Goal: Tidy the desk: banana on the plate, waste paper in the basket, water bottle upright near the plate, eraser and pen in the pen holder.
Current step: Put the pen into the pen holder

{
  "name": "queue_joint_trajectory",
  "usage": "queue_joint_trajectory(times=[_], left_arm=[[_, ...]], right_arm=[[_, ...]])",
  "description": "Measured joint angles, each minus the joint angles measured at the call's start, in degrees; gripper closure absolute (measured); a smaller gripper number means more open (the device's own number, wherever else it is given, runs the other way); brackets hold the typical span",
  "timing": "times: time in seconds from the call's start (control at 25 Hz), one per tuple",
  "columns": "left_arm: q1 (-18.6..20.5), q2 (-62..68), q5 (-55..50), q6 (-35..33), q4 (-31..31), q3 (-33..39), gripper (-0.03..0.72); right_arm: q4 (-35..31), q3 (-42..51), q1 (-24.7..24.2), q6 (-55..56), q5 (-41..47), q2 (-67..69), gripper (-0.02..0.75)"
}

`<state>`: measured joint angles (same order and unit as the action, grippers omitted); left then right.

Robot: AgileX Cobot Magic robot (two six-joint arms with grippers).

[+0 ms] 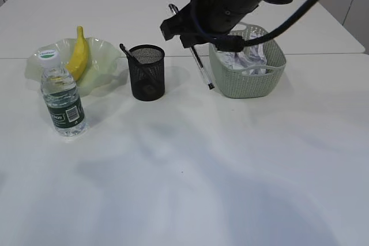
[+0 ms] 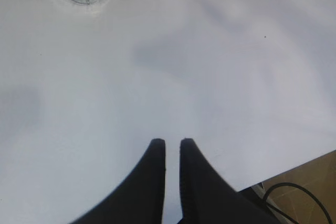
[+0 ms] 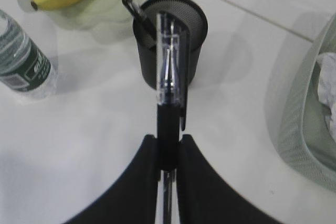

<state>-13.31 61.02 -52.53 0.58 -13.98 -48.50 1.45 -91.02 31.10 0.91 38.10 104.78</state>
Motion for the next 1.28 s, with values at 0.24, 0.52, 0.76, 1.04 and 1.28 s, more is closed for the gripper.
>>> queue_joint_trajectory(times=[0.24,0.52,0.76,1.04,1.28], left_arm=[[0.00,0.00,-0.18,0.00,-0.27,0.00,0.631],[0.00,0.00,-0.32,0.00,-0.48,0.00,0.631],[0.00,0.00,-0.32,0.00,-0.48,0.00,0.631],[0.00,0.00,-0.32,0.00,-0.48,0.00,0.631],[0.00,0.00,-0.32,0.00,-0.48,0.00,0.631]], right_arm=[[0.14,3.80,-0.11,-0.09,-18.72,1.52,0.694],[0.37,4.03,-0.11,-0.09,-37.04,8.02,0.694],[0.31,4.03,-0.11,0.63,-46.78,12.26,0.694],[-0.63,4.03,-0.11,1.00,-56.06,15.63,0.694],[-1.45,4.03,-0.25,1.10,-60.79,17.80,0.694]])
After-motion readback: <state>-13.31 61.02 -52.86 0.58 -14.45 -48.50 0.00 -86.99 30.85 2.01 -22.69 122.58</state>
